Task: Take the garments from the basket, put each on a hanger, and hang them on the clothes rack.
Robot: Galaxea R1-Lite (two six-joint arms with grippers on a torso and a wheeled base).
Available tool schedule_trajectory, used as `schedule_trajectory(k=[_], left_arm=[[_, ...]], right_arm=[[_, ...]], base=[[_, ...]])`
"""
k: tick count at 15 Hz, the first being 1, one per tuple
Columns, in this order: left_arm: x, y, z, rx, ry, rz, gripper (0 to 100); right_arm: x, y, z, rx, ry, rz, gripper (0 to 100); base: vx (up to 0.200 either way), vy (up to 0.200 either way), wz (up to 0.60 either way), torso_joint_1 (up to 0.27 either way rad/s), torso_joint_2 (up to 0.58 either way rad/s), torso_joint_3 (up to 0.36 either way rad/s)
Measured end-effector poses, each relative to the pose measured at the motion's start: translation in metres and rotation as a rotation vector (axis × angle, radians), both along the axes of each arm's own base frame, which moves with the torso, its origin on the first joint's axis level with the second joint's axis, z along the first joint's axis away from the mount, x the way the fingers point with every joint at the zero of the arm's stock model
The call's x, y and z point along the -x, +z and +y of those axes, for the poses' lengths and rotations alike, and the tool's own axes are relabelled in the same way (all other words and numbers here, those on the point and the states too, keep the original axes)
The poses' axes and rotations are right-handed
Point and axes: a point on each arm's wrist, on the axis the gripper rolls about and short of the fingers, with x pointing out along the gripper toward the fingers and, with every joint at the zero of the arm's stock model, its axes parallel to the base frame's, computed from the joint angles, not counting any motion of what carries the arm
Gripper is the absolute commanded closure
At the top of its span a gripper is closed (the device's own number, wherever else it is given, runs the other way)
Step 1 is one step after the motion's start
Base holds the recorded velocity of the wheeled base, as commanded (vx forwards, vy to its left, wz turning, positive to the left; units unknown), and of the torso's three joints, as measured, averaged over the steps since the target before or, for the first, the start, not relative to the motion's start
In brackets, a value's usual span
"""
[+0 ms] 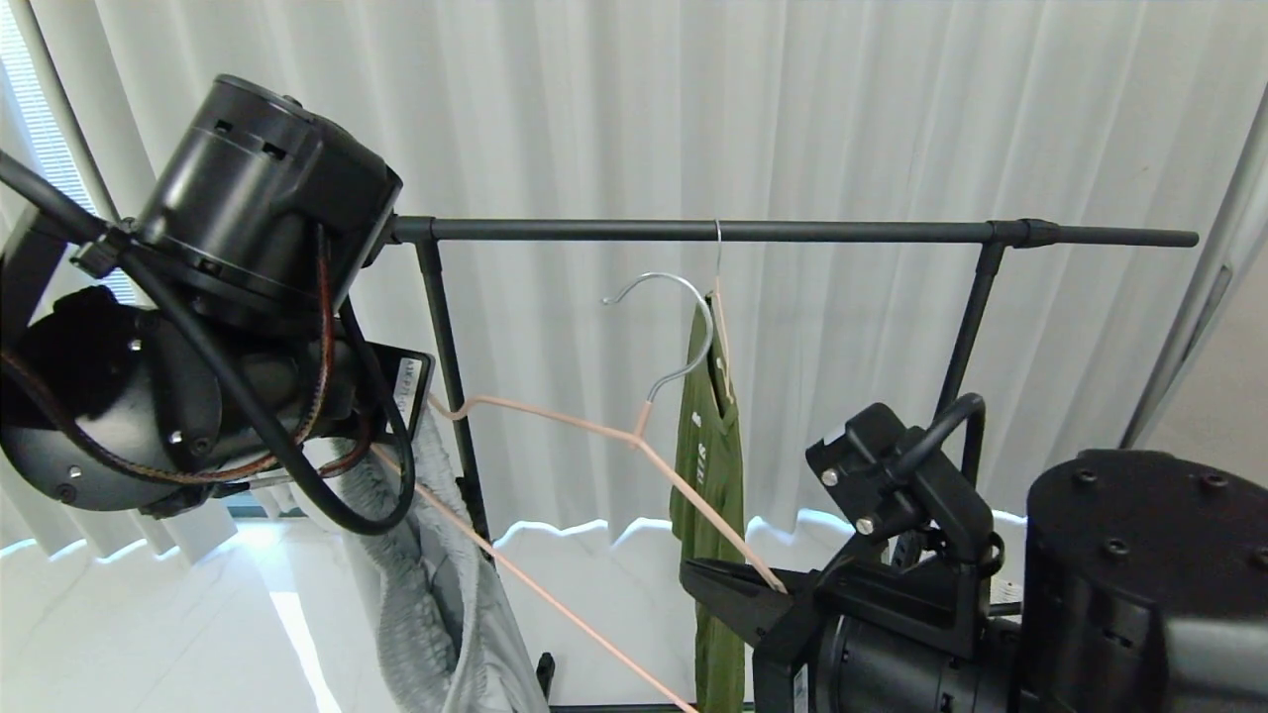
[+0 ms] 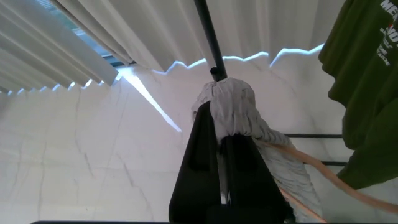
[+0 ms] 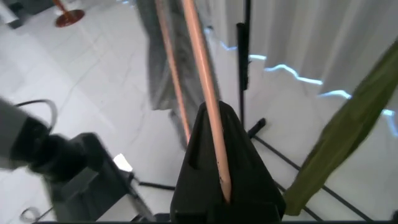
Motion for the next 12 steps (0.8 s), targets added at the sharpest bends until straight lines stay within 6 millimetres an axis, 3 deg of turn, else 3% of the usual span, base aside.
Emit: schedule_trajectory(k=[4,9,12], left_arm=[[-0.003,-0.002,0.004,-0.02,0.049,-0.007,100],[-0.006,-0.005,0.002,-0.01,0.059,-0.004,100],[-0.006,-0.006,0.001,0.001,0.062,-0.005,100]], right_arm=[[0.0,-0.002,0.006,0.01,0.005,-0.003,100],[0.028,0.0,0.02,-0.008,0.118,0.011,100],[0.031,-0.01,0.031,0.022,0.125,0.02,100]], base=[[0.0,0.0,0.0,0.0,0.0,0.0],[0.0,0.0,0.0,0.0,0.0,0.0],[0.0,0.0,0.0,0.0,0.0,0.0]])
